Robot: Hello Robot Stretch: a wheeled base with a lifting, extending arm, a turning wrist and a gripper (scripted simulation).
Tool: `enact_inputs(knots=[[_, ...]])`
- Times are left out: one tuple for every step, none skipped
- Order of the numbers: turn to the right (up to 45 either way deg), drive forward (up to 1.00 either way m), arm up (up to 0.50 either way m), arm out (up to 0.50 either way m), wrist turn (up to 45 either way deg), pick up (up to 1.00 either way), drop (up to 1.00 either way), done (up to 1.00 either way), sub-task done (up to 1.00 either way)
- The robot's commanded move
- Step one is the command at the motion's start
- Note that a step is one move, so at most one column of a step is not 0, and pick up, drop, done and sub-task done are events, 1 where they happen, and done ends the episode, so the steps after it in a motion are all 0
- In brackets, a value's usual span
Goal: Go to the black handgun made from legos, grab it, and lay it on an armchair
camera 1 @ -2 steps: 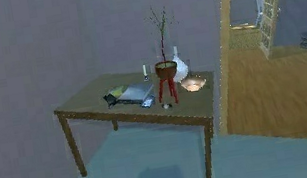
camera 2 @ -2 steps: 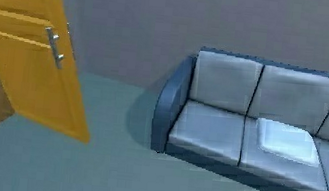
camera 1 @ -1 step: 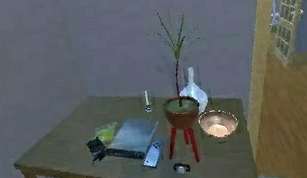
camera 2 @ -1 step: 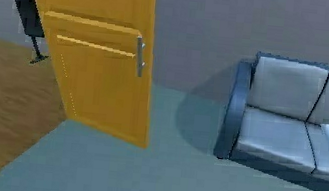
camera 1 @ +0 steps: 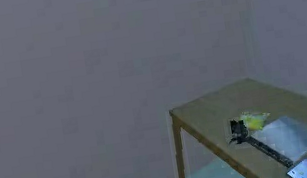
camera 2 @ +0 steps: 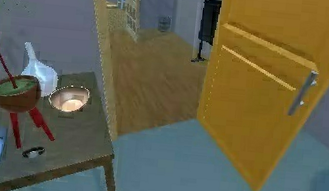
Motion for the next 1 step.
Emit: enact_inputs(knots=[[-45.0,0.0,0.0,0.0,0.0,0.0,0.0,0.0,0.0]])
